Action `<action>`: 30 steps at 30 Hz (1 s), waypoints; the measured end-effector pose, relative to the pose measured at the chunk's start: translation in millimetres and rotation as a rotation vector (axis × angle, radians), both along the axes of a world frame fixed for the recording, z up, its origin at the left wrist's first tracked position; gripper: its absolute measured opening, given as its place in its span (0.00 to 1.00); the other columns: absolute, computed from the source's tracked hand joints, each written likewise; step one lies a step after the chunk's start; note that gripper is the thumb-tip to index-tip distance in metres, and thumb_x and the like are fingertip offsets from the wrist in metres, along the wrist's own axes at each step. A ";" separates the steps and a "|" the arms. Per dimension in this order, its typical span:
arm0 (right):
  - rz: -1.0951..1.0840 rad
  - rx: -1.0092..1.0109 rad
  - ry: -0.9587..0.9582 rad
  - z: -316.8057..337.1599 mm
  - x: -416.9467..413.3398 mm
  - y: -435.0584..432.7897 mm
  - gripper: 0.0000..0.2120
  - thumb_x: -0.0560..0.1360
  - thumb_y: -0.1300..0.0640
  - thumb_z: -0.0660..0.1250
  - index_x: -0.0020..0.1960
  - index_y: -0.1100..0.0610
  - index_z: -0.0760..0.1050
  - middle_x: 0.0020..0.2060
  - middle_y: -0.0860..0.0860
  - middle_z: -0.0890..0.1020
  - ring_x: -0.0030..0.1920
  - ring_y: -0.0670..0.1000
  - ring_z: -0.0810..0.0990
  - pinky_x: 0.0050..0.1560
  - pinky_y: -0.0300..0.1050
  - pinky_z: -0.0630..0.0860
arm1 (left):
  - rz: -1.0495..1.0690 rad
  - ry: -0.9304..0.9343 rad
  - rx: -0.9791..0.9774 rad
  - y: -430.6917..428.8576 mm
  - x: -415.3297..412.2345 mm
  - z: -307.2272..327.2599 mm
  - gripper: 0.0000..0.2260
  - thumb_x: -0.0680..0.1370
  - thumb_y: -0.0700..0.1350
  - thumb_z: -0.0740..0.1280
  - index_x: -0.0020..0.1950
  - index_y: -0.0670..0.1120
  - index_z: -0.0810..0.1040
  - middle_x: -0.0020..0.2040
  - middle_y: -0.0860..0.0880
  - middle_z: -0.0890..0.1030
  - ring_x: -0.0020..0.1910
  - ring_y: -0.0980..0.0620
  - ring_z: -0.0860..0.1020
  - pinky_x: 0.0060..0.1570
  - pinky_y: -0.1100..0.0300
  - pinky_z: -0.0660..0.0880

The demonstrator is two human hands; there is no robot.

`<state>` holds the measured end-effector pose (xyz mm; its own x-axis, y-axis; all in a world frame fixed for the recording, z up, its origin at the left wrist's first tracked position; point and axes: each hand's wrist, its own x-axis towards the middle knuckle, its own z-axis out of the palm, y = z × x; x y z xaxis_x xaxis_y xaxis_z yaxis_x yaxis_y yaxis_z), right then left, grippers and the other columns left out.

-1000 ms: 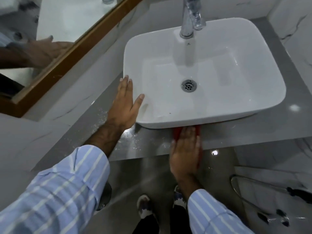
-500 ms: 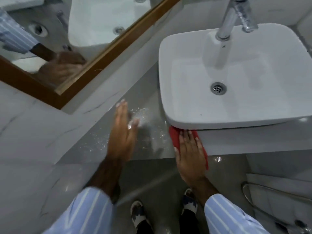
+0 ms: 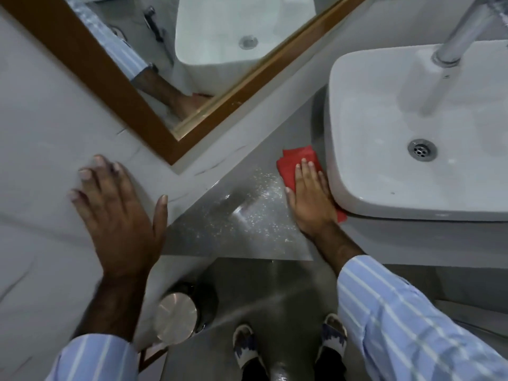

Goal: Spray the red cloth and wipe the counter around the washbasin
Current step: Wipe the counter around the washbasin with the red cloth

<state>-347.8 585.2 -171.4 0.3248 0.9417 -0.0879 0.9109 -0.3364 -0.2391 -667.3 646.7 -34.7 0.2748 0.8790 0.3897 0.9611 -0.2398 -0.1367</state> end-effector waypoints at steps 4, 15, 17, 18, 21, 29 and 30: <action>0.037 -0.038 -0.016 6.9 -21.8 -68.0 0.32 0.86 0.44 0.46 0.84 0.62 0.51 0.84 0.57 0.54 0.85 0.57 0.51 0.83 0.58 0.54 | 0.013 0.017 0.024 2.5 -1.2 -3.5 0.38 0.85 0.61 0.56 0.84 0.38 0.47 0.84 0.34 0.51 0.83 0.32 0.50 0.80 0.37 0.43; -0.268 -0.034 0.007 5.3 -56.4 54.9 0.33 0.86 0.44 0.44 0.84 0.63 0.49 0.84 0.60 0.53 0.84 0.60 0.51 0.83 0.60 0.51 | -0.021 0.038 0.171 7.6 -4.2 -11.1 0.37 0.84 0.59 0.59 0.83 0.36 0.53 0.82 0.34 0.56 0.82 0.34 0.54 0.80 0.36 0.50; -0.096 -0.005 0.007 7.5 -92.7 58.5 0.33 0.86 0.42 0.48 0.84 0.60 0.49 0.84 0.58 0.54 0.84 0.60 0.52 0.84 0.59 0.48 | -0.015 0.043 0.175 7.6 -4.3 -10.7 0.37 0.84 0.59 0.59 0.83 0.36 0.53 0.82 0.34 0.56 0.81 0.34 0.54 0.80 0.37 0.49; 0.030 0.010 0.015 8.9 -113.7 48.0 0.33 0.86 0.42 0.52 0.84 0.59 0.50 0.84 0.57 0.55 0.84 0.60 0.54 0.83 0.56 0.45 | -0.013 0.047 0.173 7.8 -4.5 -11.0 0.37 0.84 0.59 0.58 0.83 0.36 0.53 0.82 0.34 0.56 0.82 0.34 0.54 0.80 0.37 0.48; 0.588 -0.019 -0.054 7.9 -142.8 -5.9 0.33 0.85 0.42 0.52 0.84 0.58 0.54 0.84 0.56 0.57 0.84 0.57 0.56 0.81 0.53 0.44 | -0.009 0.058 0.167 8.8 -5.2 -11.2 0.37 0.85 0.60 0.58 0.83 0.37 0.52 0.83 0.35 0.55 0.82 0.35 0.53 0.80 0.38 0.48; -0.106 0.034 -0.045 3.9 -105.7 8.9 0.32 0.85 0.43 0.51 0.83 0.62 0.55 0.83 0.59 0.60 0.83 0.60 0.58 0.83 0.59 0.55 | -0.043 0.049 0.204 13.0 -9.7 -13.5 0.36 0.84 0.60 0.58 0.83 0.38 0.55 0.82 0.39 0.52 0.81 0.37 0.52 0.81 0.42 0.45; -0.109 0.058 0.000 8.6 -125.4 15.4 0.33 0.85 0.44 0.55 0.83 0.62 0.56 0.82 0.60 0.62 0.82 0.61 0.61 0.82 0.60 0.57 | -0.045 0.060 0.206 13.6 -10.7 -13.7 0.36 0.84 0.60 0.59 0.83 0.38 0.54 0.82 0.39 0.52 0.81 0.37 0.52 0.81 0.42 0.45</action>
<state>-473.3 600.6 -162.8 0.4258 0.9041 -0.0346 0.8694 -0.4194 -0.2613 -678.1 660.3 -48.4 0.3400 0.7687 0.5418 0.9388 -0.2435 -0.2436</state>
